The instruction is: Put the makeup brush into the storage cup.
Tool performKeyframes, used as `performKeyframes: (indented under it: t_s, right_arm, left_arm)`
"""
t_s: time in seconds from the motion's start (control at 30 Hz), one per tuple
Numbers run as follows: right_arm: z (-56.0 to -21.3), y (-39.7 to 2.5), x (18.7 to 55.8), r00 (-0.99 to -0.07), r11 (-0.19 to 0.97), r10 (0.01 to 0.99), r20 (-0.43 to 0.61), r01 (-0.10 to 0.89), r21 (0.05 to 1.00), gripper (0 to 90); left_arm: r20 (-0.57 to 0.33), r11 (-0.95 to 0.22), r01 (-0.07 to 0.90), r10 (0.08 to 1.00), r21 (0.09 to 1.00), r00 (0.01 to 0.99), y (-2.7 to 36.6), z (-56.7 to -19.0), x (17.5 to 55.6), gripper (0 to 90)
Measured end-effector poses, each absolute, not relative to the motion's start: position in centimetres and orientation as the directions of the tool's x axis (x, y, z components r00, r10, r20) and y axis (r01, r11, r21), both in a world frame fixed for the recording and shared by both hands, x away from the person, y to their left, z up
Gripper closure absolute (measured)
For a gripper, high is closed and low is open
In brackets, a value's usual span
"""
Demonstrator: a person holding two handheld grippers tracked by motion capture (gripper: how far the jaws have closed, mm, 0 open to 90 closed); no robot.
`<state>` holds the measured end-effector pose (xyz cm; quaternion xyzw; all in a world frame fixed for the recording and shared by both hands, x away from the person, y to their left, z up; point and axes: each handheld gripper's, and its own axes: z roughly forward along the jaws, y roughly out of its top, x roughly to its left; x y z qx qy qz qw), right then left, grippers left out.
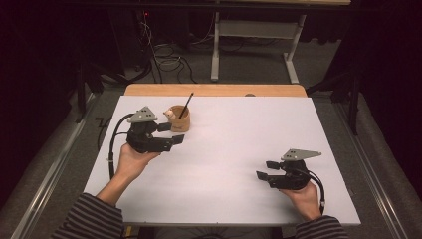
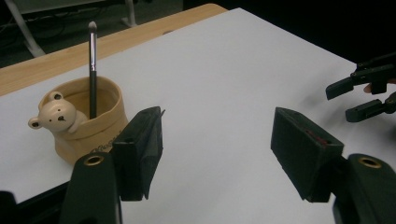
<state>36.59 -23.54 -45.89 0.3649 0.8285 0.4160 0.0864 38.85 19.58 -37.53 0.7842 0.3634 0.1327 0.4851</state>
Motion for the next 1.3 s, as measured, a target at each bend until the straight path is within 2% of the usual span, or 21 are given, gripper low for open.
performKeyframes:
  t_s: [1.3]
  right_arm:
    - [-45.8, -23.6, 36.6, -0.717, 0.382, 0.679, 0.158, 0.528, 0.759, 42.0]
  left_arm:
    - [-0.199, -0.223, 0.465, 0.689, 0.857, 0.697, 20.3, -39.9, 35.8, 34.0]
